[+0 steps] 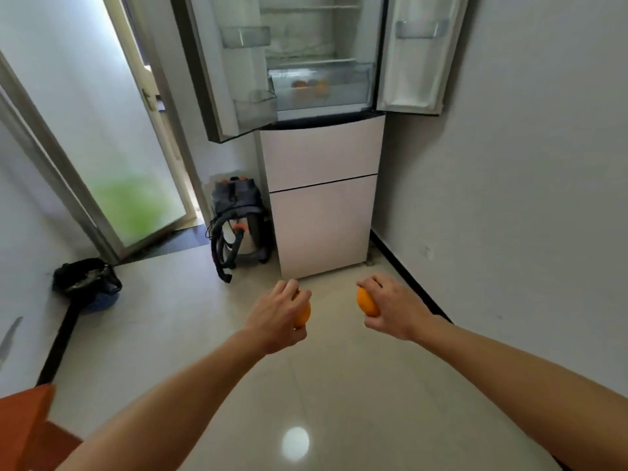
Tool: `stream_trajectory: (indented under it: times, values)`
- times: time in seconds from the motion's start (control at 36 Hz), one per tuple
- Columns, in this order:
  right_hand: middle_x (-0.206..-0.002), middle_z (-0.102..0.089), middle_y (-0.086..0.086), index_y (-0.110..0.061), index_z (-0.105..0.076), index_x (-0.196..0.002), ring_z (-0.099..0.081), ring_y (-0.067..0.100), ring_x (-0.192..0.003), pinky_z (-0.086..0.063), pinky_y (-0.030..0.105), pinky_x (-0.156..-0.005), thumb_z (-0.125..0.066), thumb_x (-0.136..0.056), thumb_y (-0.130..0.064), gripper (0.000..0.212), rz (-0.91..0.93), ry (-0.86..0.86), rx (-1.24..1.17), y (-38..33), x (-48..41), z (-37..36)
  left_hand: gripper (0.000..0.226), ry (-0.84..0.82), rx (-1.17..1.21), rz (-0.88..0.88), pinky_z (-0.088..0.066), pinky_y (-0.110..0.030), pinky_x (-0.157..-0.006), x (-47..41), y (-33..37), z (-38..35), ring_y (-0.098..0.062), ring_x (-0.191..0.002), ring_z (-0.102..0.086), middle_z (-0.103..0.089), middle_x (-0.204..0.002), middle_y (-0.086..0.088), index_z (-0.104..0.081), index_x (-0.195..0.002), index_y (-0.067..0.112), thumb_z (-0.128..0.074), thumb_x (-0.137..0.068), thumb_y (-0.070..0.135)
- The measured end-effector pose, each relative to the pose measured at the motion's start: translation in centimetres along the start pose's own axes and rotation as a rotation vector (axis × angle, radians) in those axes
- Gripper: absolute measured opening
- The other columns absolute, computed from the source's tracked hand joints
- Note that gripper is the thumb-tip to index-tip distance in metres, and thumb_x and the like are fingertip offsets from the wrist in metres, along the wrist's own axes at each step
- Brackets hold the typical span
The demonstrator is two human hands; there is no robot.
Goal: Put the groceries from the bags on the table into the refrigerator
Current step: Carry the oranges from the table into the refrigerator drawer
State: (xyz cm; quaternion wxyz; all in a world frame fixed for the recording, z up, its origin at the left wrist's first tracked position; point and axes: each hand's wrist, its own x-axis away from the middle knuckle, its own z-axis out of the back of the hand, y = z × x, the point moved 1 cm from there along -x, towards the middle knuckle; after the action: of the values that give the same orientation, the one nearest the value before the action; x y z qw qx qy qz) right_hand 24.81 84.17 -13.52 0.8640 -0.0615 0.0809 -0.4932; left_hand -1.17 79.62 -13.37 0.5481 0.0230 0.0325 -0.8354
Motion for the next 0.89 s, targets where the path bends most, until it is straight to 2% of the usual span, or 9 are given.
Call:
stream_trajectory:
  times: [0.14,0.22,0.31,0.42,0.58,0.78,0.89]
  values:
    - [-0.124,-0.049,0.002,-0.024,-0.046,-0.135,-0.053,0.023,-0.107,-0.048,0.032,-0.081,-0.073,-0.073,-0.039,0.069,-0.069,0.020,0.003,7.5,-5.7,0.0,0.060,-0.001,-0.012,-0.064,-0.047,-0.031,-0.072,-10.6,-0.7,-1.8,-0.025,-0.102,-0.050,-0.051,-0.117,-0.005,-0.048,-0.126,0.020,-0.066,-0.074,0.044]
    - [-0.122,-0.048,0.003,-0.024,-0.046,-0.133,-0.053,0.023,-0.104,-0.047,0.030,-0.079,-0.073,-0.073,-0.038,0.067,-0.072,0.035,0.005,11.9,-10.1,0.5,0.056,0.001,-0.020,-0.075,-0.047,-0.032,-0.071,-16.7,-1.6,-2.6,-0.025,-0.095,-0.051,-0.052,-0.108,-0.004,-0.050,-0.120,0.020,-0.064,-0.071,0.042]
    - [-0.121,-0.048,0.002,-0.025,-0.047,-0.130,-0.053,0.023,-0.102,-0.051,0.034,-0.077,-0.072,-0.072,-0.038,0.064,-0.075,0.042,-0.025,15.9,-15.0,1.8,0.052,0.006,-0.008,-0.069,-0.049,-0.033,-0.068,-22.7,-2.9,-2.4,-0.025,-0.090,-0.052,-0.052,-0.103,-0.003,-0.051,-0.113,0.019,-0.063,-0.067,0.041]
    - [-0.122,-0.047,0.001,-0.025,-0.045,-0.133,-0.053,0.022,-0.103,-0.052,0.035,-0.079,-0.072,-0.074,-0.043,0.067,-0.060,0.061,-0.001,20.4,-22.3,4.0,0.057,0.037,-0.006,-0.012,-0.052,-0.038,-0.076,-29.9,-5.3,-1.4,-0.025,-0.098,-0.050,-0.049,-0.114,-0.004,-0.045,-0.121,0.021,-0.060,-0.071,0.045]
    - [-0.122,-0.044,-0.004,-0.031,-0.040,-0.133,-0.055,0.020,-0.100,-0.054,0.037,-0.075,-0.070,-0.073,-0.049,0.070,-0.016,0.076,-0.004,24.8,-32.7,5.6,0.062,0.053,-0.035,-0.016,-0.051,-0.038,-0.081,-38.5,-10.0,-0.7,-0.025,-0.103,-0.048,-0.047,-0.121,-0.004,-0.041,-0.129,0.023,-0.059,-0.075,0.049]
    - [-0.127,-0.044,-0.002,-0.029,-0.039,-0.137,-0.051,0.019,-0.107,-0.050,0.030,-0.080,-0.073,-0.075,-0.046,0.073,0.048,0.155,0.016,28.2,-45.6,6.9,0.062,0.169,-0.041,0.001,-0.050,-0.035,-0.072,-49.5,-18.7,0.1,-0.026,-0.099,-0.053,-0.052,-0.116,-0.006,-0.045,-0.124,0.021,-0.066,-0.072,0.046]
    - [-0.128,-0.042,-0.002,-0.030,-0.038,-0.138,-0.052,0.020,-0.105,-0.046,0.029,-0.079,-0.074,-0.076,-0.045,0.073,0.042,0.204,0.007,29.6,-53.6,9.0,0.064,0.236,-0.046,0.032,-0.049,-0.034,-0.077,-56.0,-24.1,2.1,-0.025,-0.107,-0.049,-0.048,-0.124,-0.005,-0.042,-0.131,0.021,-0.066,-0.077,0.046]
